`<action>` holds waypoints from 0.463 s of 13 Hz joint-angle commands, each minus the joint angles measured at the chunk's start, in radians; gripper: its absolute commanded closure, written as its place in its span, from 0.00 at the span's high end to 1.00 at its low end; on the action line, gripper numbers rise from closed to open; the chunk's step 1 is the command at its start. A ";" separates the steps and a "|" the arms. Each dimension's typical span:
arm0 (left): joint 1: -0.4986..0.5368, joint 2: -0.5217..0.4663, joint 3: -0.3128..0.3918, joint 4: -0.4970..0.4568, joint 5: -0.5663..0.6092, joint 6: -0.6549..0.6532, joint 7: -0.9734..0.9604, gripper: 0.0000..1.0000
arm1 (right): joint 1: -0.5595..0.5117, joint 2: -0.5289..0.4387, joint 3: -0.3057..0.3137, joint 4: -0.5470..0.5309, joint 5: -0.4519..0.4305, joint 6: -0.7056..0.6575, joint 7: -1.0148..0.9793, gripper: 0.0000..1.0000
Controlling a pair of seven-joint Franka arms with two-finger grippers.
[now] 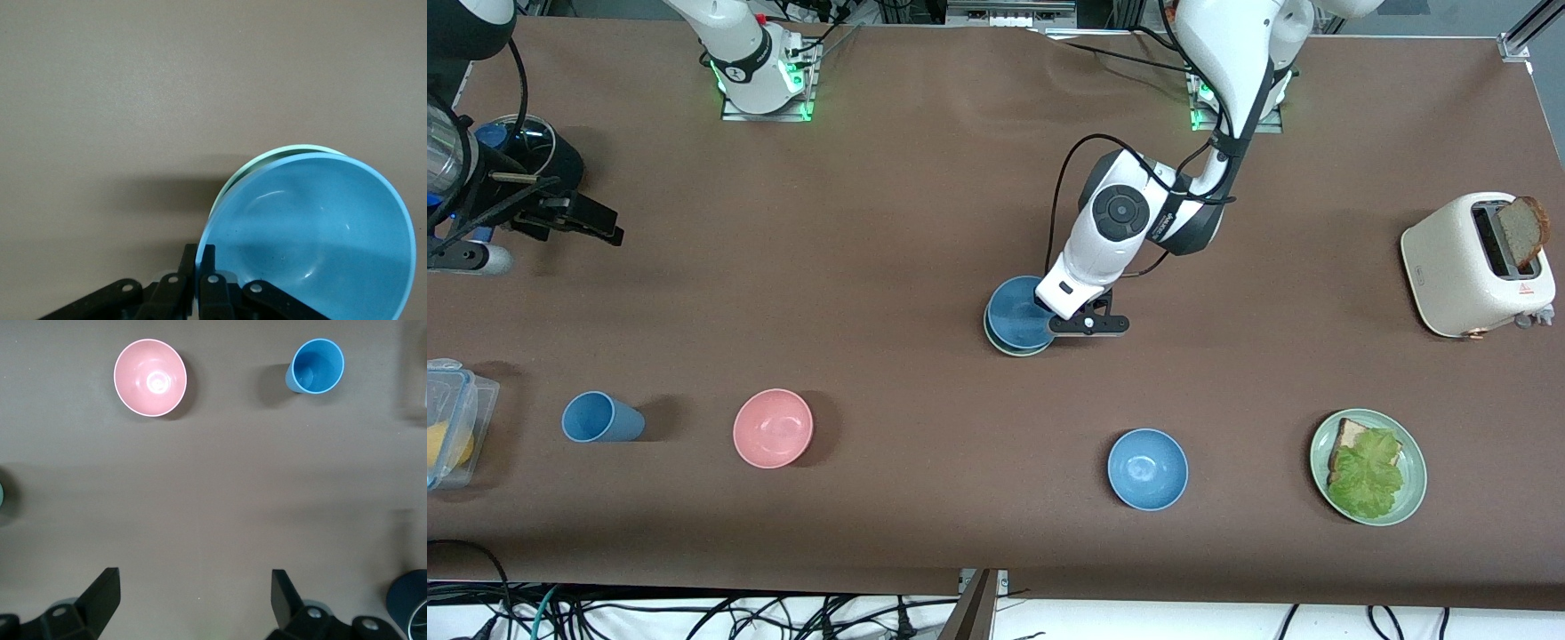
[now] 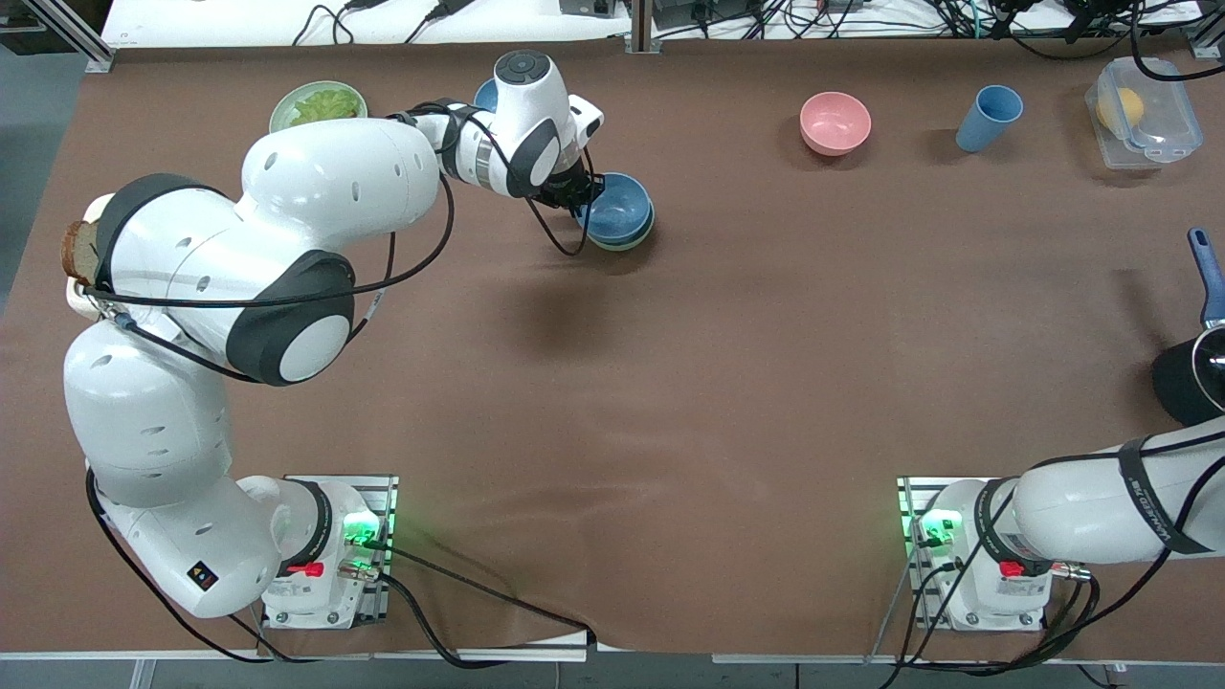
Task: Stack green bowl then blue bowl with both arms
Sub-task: 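Carry the blue bowl with the left gripper into the green bowl, then release the blue bowl and withdraw the left gripper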
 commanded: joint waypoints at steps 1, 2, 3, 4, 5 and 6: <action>-0.015 0.016 0.014 0.036 0.028 -0.007 -0.057 0.20 | -0.018 -0.004 0.017 0.001 -0.005 0.004 0.011 1.00; -0.014 0.016 0.012 0.049 0.028 -0.007 -0.069 0.33 | -0.018 -0.004 0.017 0.001 -0.005 0.004 0.011 1.00; -0.014 0.016 0.014 0.055 0.023 -0.007 -0.085 0.45 | -0.018 -0.004 0.017 0.001 -0.005 0.004 0.011 1.00; -0.014 0.016 0.012 0.063 0.023 -0.011 -0.095 0.58 | -0.018 -0.004 0.017 0.001 -0.005 0.004 0.011 1.00; -0.014 0.015 0.014 0.063 0.021 -0.012 -0.097 0.73 | -0.018 -0.004 0.017 0.001 -0.006 0.004 0.011 1.00; -0.014 0.009 0.014 0.066 0.021 -0.017 -0.097 0.81 | -0.018 -0.004 0.017 0.001 -0.008 0.004 0.011 1.00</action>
